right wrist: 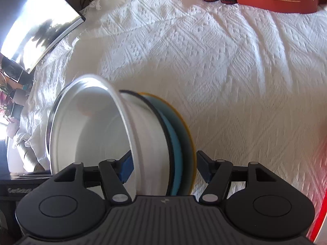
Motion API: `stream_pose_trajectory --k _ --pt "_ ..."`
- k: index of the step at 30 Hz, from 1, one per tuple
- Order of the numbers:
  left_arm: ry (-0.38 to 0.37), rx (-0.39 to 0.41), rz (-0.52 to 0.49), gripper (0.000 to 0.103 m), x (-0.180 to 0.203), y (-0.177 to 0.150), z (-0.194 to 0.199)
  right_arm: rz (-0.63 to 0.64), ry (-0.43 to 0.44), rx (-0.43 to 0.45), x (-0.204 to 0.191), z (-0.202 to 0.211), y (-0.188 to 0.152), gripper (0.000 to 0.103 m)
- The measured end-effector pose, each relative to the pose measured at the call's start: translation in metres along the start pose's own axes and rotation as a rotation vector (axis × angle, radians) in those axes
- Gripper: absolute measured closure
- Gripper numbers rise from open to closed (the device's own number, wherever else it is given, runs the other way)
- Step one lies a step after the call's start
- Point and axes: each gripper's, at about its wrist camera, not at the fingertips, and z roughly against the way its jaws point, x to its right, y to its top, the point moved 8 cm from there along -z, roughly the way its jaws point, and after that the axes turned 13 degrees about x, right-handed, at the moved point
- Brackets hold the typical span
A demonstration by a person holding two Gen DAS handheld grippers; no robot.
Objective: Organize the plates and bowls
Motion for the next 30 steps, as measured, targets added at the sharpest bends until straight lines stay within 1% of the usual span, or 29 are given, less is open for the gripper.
stream_pose_trajectory --k 2,5,7,10,13,15,18,23,27,29,30 --pt "0.0 -0.002 0.013 0.048 0.0 0.001 -0.002 0.009 0.005 0.001 -0.001 0.001 -0.002 0.038" --pt "-0.009 -0.01 0.066 0.05 -0.005 0.005 -0.003 0.019 0.003 0.003 -0.002 0.001 -0.001 0.038" --pt "0.002 -0.013 0.08 0.058 -0.008 0.008 -0.004 0.025 0.001 0.005 -0.002 0.0 0.001 0.038" --pt "0.045 -0.008 0.067 0.075 -0.014 0.011 -0.002 0.043 -0.008 0.023 -0.002 -0.001 0.01 0.038" --pt "0.059 0.018 0.043 0.073 -0.012 0.017 0.002 0.075 -0.005 0.024 -0.002 -0.004 0.019 0.038" --pt "0.072 0.021 0.015 0.07 -0.01 0.02 0.002 0.1 0.001 0.006 -0.003 -0.008 0.022 0.038" --pt "0.061 0.016 -0.008 0.061 -0.006 0.023 -0.003 0.114 0.022 -0.02 -0.003 -0.01 0.021 0.038" --pt "0.088 0.001 -0.048 0.06 -0.002 0.026 -0.012 0.036 0.092 -0.068 0.002 -0.013 0.015 0.038" --pt "0.1 -0.01 -0.076 0.06 -0.001 0.029 -0.014 -0.002 0.144 -0.074 -0.001 -0.01 0.01 0.038" --pt "0.107 -0.01 -0.084 0.06 0.0 0.03 -0.014 -0.013 0.143 -0.069 -0.001 -0.01 0.009 0.038" --pt "0.109 -0.01 -0.09 0.058 0.001 0.03 -0.015 -0.018 0.145 -0.067 -0.001 -0.01 0.009 0.038"
